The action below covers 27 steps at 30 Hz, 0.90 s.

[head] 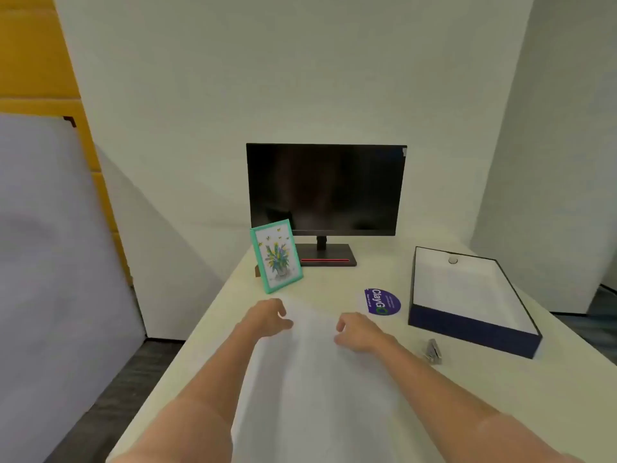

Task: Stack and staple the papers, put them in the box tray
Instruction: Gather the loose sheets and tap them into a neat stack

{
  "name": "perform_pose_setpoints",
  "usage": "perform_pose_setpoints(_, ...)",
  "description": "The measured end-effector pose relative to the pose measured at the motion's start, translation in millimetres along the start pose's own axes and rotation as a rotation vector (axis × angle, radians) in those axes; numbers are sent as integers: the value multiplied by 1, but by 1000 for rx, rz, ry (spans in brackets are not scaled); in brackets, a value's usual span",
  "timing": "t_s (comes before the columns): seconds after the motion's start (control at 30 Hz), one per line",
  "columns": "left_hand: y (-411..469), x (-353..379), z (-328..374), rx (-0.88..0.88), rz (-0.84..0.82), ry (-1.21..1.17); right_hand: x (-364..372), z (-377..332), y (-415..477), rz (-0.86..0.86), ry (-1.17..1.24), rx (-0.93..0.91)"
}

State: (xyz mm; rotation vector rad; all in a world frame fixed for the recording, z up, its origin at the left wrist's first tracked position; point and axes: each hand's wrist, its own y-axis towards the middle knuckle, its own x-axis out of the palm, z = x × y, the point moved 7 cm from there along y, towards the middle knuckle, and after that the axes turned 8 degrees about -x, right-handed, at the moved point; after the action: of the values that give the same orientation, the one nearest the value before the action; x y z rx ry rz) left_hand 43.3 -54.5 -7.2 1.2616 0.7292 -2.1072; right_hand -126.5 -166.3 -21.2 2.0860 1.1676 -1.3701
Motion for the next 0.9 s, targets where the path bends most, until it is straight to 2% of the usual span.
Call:
perform_pose_setpoints(0.17, -13, 33, -18, -109, -142, 100, 26, 16, -17, -98, -167, 113)
perform_pose_setpoints(0.33, -14, 46, -22, -150, -106, 182, 30, 19, -11, -104, -213, 123)
perform_pose_setpoints(0.6, -2, 54, -33, -235, -201, 51, 24, 35, -20, -44, -226, 260)
perform_pose_setpoints(0.73, 0, 48, -30, -224, -165, 9, 21, 40, -23, -40, -180, 282)
perform_pose_setpoints(0.9, -3, 29, -36, -307, -102, -207, 14, 41, -25, -89, -67, 313)
